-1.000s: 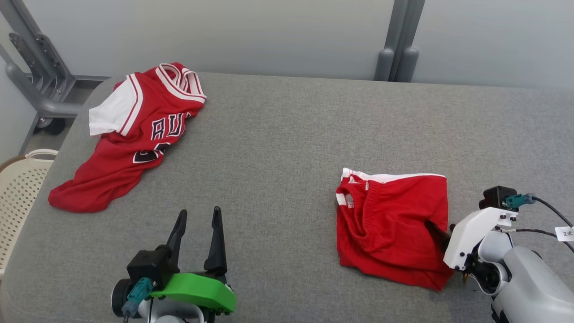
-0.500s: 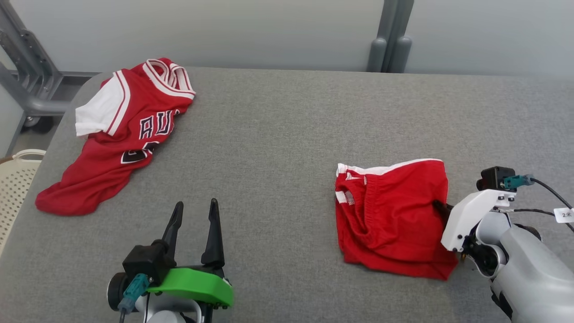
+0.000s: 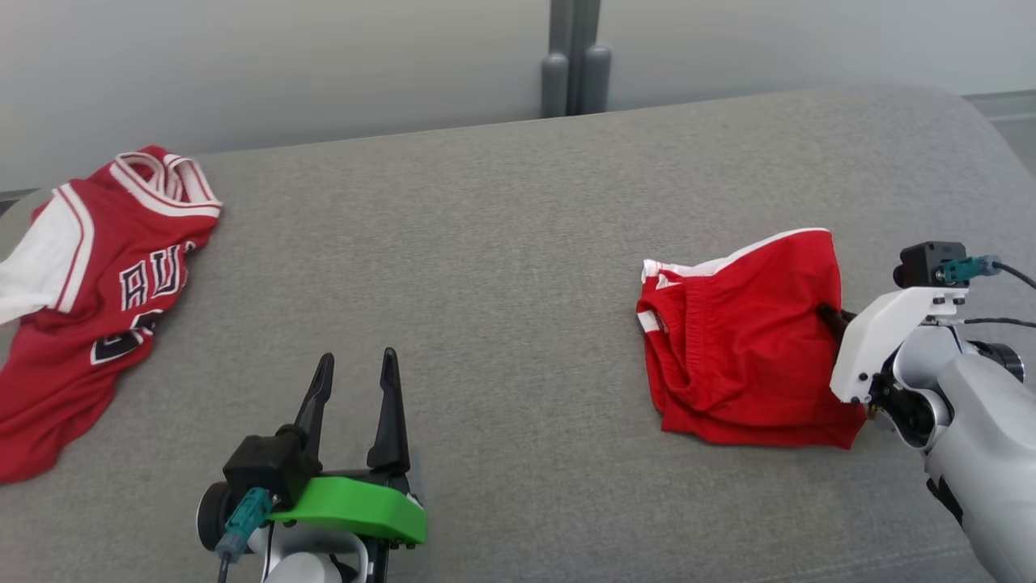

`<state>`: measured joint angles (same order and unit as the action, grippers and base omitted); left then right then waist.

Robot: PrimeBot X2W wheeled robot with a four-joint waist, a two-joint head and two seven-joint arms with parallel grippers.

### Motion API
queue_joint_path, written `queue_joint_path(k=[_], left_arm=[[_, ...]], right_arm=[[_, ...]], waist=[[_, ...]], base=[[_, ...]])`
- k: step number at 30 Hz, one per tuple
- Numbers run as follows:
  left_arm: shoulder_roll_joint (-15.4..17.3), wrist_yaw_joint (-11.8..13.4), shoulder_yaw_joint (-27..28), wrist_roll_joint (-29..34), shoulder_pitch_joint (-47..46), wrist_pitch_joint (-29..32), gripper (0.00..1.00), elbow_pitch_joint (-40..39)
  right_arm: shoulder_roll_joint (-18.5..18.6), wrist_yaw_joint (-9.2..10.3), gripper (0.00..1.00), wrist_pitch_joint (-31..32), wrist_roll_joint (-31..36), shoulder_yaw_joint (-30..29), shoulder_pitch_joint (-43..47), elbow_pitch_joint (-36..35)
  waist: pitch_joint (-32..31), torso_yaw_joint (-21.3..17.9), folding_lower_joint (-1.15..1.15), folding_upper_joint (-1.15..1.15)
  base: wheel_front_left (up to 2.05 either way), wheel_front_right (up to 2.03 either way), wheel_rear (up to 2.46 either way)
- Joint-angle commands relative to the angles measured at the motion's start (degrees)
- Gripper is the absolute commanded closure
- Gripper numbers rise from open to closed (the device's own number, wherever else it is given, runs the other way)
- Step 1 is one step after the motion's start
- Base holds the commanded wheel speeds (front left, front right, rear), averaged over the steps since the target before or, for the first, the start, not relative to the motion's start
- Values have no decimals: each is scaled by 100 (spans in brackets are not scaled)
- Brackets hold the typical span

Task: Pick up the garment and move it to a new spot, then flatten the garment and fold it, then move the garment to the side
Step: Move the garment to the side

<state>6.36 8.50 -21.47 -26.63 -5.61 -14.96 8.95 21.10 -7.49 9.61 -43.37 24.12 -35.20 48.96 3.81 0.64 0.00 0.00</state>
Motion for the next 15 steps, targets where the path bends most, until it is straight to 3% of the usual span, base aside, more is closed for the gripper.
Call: queue_joint_path(k=[1,9,15], left_arm=[[-1,-24,1,65,-145,-20,0,-35],[-31,-70,-46,118,-333,-18,0,-3],[-24,-112,-104,167,-464,-19,0,37]], right_arm=[[84,-1,100,-4,-53,57,-160,-18],[85,-1,100,-80,-85,232,-542,33],[55,-1,100,-232,-138,311,-836,206]], waist=[[194,-684,0,0],[404,-1231,0,0],[499,-1284,0,0]], base=[[0,0,0],[0,0,0],[0,0,0]])
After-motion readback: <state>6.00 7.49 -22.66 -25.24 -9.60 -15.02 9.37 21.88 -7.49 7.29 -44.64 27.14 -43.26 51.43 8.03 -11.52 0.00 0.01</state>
